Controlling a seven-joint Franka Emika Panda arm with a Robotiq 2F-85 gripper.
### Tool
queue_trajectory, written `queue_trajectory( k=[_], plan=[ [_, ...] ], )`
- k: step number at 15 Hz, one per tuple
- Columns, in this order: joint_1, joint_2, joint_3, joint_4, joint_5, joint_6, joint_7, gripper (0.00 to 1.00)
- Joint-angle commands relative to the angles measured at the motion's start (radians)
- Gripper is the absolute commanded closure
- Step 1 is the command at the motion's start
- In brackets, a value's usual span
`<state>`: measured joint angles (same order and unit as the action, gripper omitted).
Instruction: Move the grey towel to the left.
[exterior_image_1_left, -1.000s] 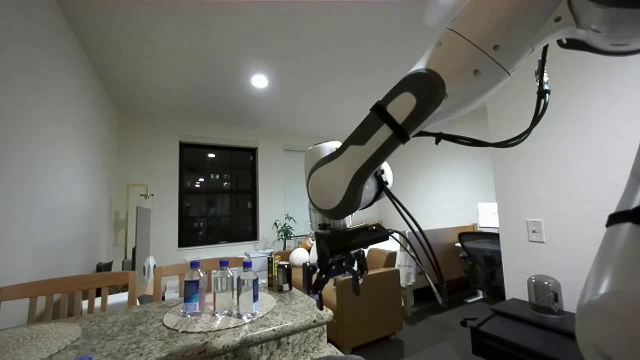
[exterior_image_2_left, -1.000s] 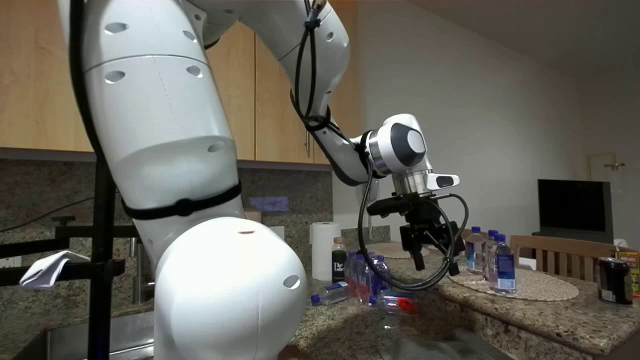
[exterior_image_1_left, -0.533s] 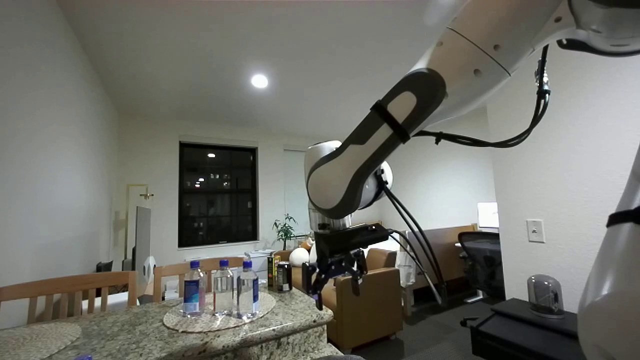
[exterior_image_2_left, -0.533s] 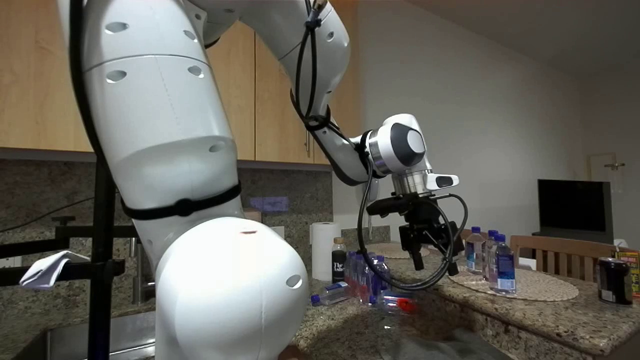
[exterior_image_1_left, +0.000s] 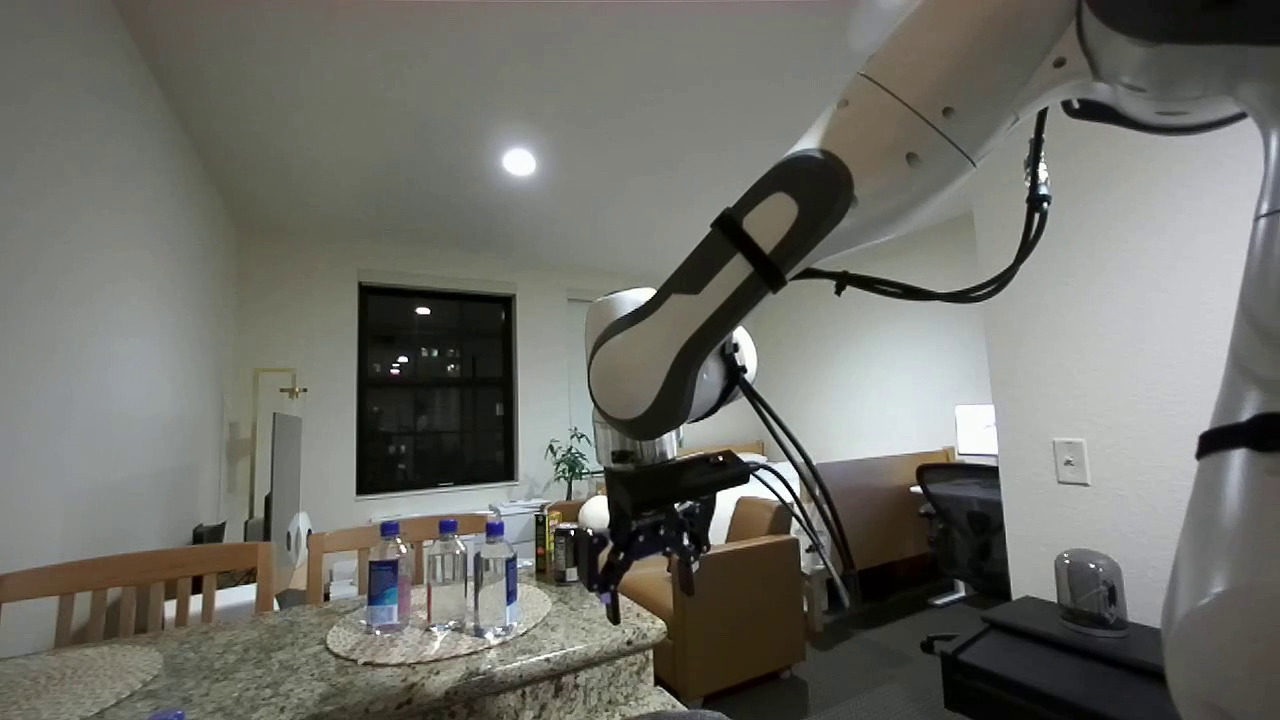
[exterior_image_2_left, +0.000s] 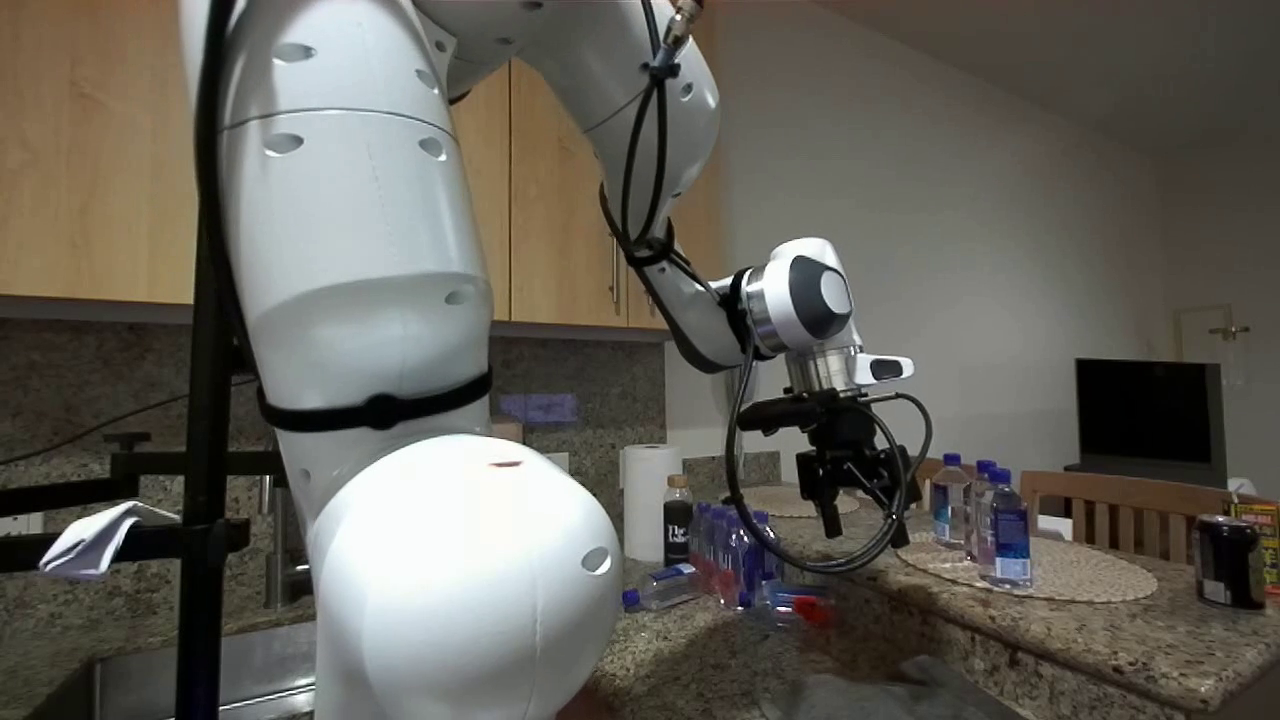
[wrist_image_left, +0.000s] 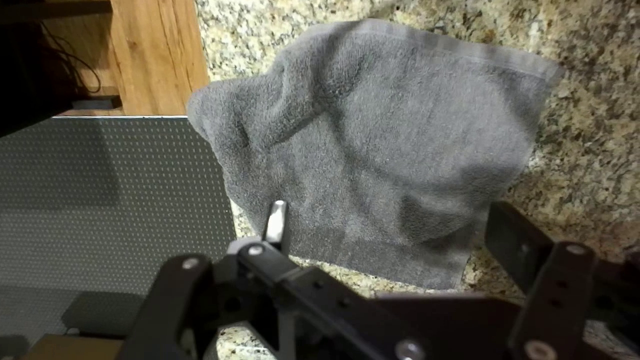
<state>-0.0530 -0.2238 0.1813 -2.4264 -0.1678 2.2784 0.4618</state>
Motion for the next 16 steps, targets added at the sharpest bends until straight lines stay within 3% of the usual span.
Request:
queue_trajectory(
  k=[1,5,16],
  plan=[
    [0.015,0.110,-0.011,0.104,-0.021,-0.043,0.060,0.00],
    [0.028,0.219,-0.037,0.210,-0.035,-0.069,0.115,0.00],
    [0.072,0.447,-0.187,0.390,-0.128,-0.126,0.074,0.00]
  ],
)
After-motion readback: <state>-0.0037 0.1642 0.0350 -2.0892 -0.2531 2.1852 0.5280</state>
